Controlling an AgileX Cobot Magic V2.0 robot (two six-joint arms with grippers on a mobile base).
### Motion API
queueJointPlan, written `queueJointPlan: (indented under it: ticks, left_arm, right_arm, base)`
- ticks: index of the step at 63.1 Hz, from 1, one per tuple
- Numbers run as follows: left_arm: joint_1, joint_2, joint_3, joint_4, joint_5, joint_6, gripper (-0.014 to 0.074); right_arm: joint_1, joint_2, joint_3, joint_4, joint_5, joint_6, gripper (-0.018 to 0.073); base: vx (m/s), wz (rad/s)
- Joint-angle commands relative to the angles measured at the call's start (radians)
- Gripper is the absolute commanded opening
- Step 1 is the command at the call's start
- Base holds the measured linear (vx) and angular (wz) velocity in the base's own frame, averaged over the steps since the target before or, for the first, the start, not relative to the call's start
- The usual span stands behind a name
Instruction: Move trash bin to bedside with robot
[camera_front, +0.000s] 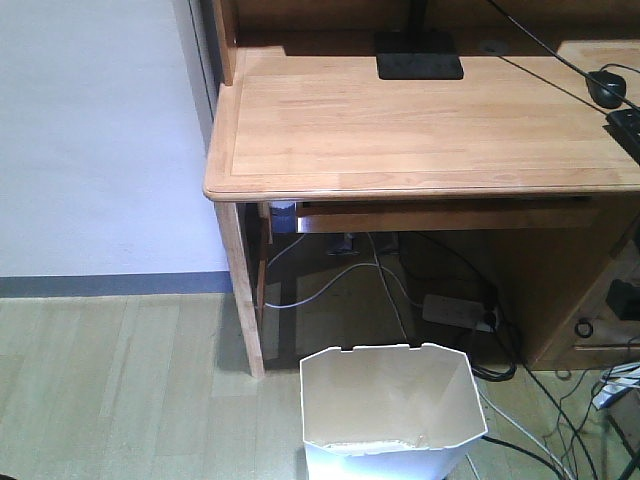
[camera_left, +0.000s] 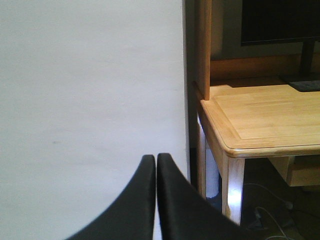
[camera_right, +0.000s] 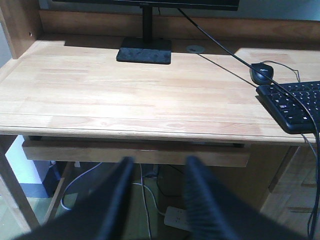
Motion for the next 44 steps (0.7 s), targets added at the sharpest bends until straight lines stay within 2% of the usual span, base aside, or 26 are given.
queueJointPlan:
  ticks: [1, 10, 19, 44]
  left_arm:
    - [-0.002, -0.006, -0.021, -0.005, -0.072, -0.004, -0.0006]
    - [-0.002, -0.006, -0.021, -0.005, -0.072, -0.004, -0.0006]
    - [-0.002, -0.006, -0.021, -0.005, -0.072, -0.004, -0.0006]
    - [-0.002, -0.006, -0.021, -0.005, -0.072, -0.004, -0.0006]
  right_arm:
    - [0.0, 0.004, -0.035, -0.006, -0.068, 0.0, 0.0449]
    - [0.0, 0.004, -0.035, -0.006, -0.085, 0.0, 0.0558]
    - [0.0, 0.009, -0.045, 0.019, -0.111, 0.0, 0.0567]
    - [0.0, 0.338, -0.271, 0.047, 0.196, -0.013, 0.0559]
  base:
    - [0.0, 0.0]
    - [0.0, 0.0]
    - [0.0, 0.0]
    - [0.0, 0.0]
